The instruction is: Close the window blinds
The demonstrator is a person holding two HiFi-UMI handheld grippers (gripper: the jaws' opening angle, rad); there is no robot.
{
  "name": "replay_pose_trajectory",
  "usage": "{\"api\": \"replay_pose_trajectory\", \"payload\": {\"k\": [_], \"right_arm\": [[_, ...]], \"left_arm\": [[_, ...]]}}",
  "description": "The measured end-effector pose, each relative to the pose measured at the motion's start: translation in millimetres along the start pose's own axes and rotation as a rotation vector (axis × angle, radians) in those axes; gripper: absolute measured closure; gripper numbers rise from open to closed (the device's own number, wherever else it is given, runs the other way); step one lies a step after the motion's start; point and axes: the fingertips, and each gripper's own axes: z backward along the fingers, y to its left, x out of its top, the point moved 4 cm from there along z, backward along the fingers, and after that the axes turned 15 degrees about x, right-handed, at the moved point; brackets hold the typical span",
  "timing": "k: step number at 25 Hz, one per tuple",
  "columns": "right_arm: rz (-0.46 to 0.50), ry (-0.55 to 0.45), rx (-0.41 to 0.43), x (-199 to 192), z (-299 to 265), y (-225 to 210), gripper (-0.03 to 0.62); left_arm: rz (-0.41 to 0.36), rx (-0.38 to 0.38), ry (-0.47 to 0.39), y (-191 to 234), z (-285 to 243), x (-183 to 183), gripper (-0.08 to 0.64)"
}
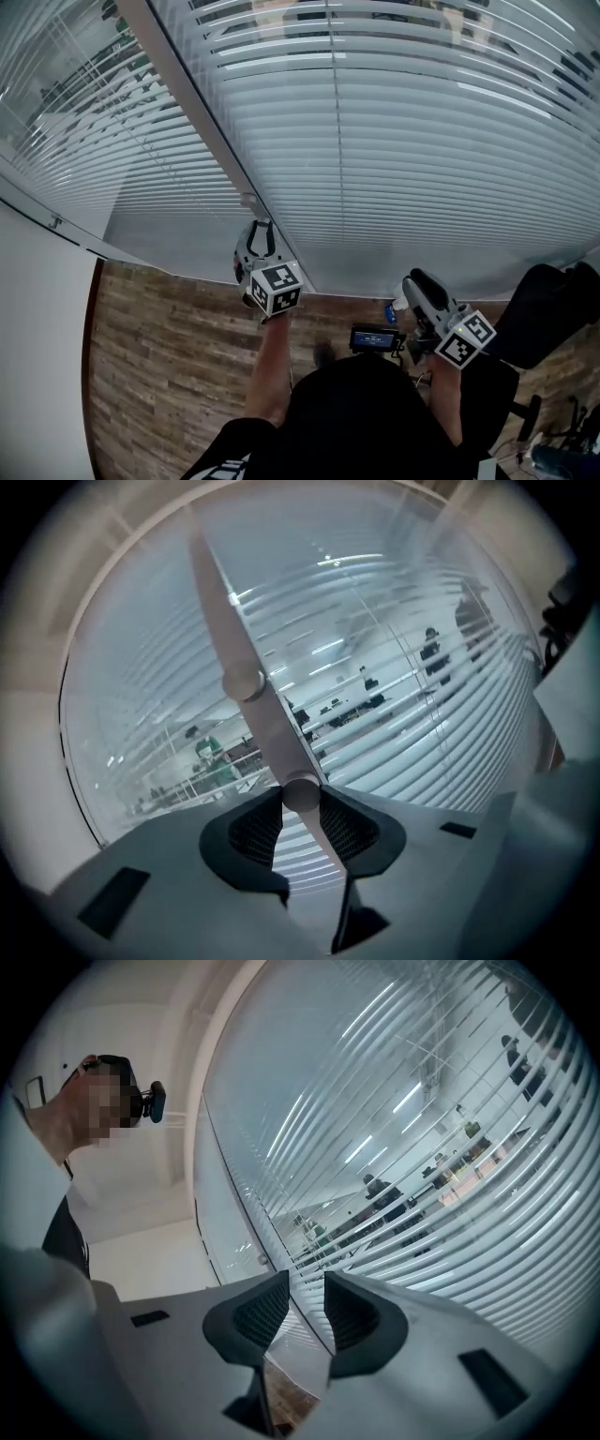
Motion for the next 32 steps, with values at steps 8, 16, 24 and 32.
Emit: {"api": "replay_pose_trajectory", "payload": {"k": [8, 16, 24, 32], "right_arm": [[-0.006, 0.012, 0.017, 1, -11, -1, 0.491], [-0.008, 0.012, 0.014, 0, -10, -2, 0.489], [-0.011, 0.009, 0.018, -2, -8, -6, 0.491], [-0.013, 0.002, 0.023, -4, -8, -7, 0.491]], "left_arm": [[0.694, -0.213, 0.064, 13, -1, -3, 0.407], [0.654, -0.198, 0.077, 14, -8, -4, 0.423], [-0.269, 0.069, -0.042, -6, -3, 3, 0.423], [0.599, -0.162, 0.064, 11, -1, -8, 0.367]]}}
